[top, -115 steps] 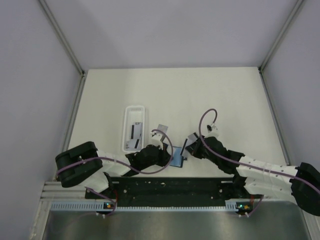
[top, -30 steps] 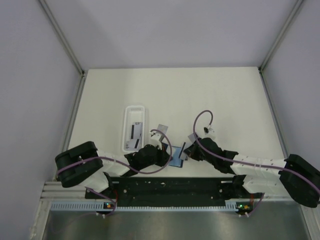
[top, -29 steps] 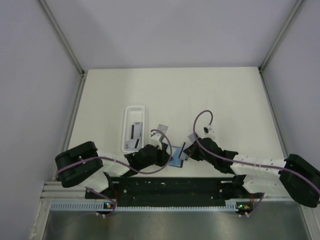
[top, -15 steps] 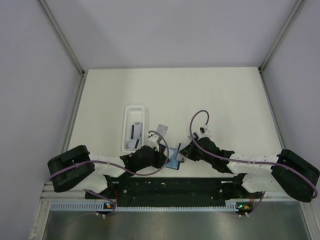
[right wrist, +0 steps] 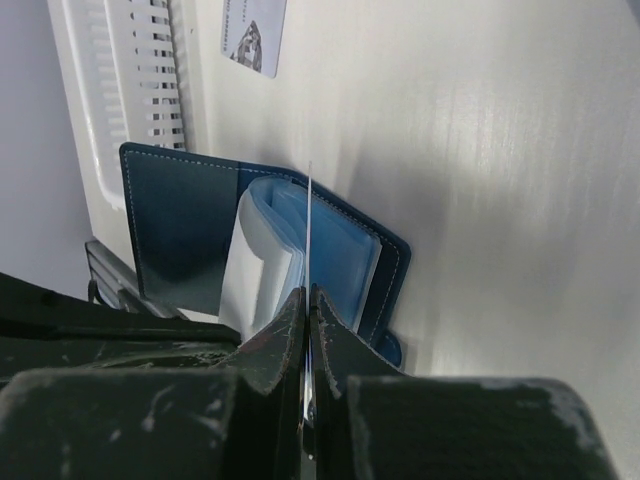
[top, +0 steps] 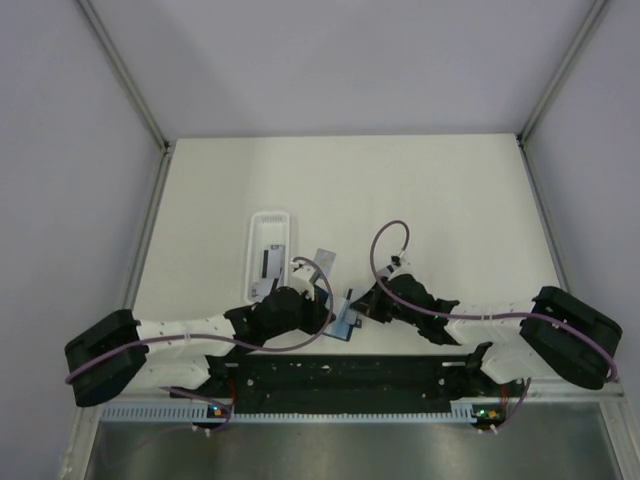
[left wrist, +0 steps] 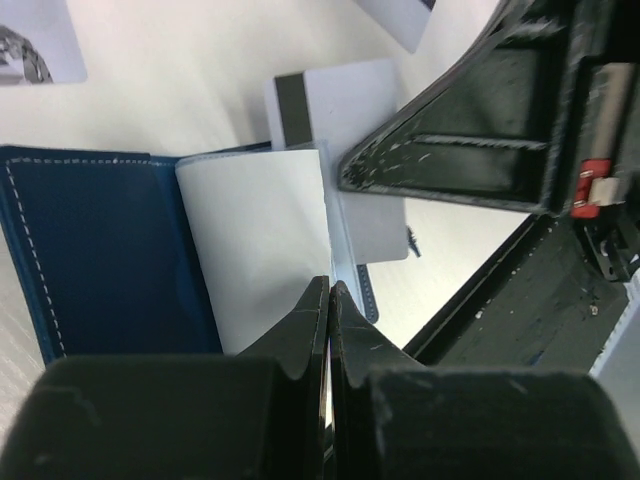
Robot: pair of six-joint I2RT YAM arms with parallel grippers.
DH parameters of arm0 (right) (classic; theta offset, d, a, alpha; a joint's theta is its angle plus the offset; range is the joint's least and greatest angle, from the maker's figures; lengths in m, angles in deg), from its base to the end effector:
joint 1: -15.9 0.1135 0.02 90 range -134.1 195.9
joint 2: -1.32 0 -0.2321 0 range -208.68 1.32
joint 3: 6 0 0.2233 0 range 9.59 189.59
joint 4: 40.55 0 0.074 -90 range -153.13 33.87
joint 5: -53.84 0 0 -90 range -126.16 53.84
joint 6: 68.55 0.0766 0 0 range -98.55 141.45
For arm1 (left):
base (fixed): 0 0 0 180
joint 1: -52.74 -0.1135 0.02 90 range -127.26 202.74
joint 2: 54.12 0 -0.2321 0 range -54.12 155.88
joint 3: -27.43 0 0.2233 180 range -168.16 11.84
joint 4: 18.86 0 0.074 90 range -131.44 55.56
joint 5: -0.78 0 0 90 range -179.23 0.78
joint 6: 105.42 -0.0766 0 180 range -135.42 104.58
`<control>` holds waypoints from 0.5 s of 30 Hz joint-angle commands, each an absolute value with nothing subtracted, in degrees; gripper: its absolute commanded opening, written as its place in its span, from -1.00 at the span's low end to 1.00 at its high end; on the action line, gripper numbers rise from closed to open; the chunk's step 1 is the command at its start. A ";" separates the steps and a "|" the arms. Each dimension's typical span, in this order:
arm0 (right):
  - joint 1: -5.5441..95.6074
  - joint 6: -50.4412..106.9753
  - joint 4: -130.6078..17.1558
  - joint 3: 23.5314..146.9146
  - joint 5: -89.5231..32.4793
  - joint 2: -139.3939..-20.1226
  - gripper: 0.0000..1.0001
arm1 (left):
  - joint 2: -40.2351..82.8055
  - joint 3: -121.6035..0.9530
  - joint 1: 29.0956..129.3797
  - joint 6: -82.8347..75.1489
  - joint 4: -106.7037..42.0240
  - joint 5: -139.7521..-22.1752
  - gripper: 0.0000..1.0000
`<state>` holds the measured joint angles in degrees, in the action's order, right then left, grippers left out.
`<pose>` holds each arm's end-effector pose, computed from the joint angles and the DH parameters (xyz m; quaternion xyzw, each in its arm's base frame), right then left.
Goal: Put the credit cards into the card holder
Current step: Turn over the card slot in the card holder.
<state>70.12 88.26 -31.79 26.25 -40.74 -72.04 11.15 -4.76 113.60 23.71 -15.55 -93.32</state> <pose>0.1504 0.1983 0.1086 0.1151 0.8680 0.4021 0.2676 0.1219 -0.2074 0.1278 0.1453 0.8524 -0.3642 0.3460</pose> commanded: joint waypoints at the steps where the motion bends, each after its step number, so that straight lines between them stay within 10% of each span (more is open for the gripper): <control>1: 70.84 89.48 -24.67 28.05 -38.27 -74.44 -1.00 | 7.15 -8.36 113.47 21.93 -19.14 -94.58 -1.00; 15: 72.15 89.13 -25.02 30.86 -38.27 -74.00 -1.00 | -0.41 -9.25 113.30 20.79 -27.49 -99.50 -1.00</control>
<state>70.86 89.20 -27.16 27.83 -38.38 -74.31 2.00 -7.97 113.58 21.85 -25.60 -96.84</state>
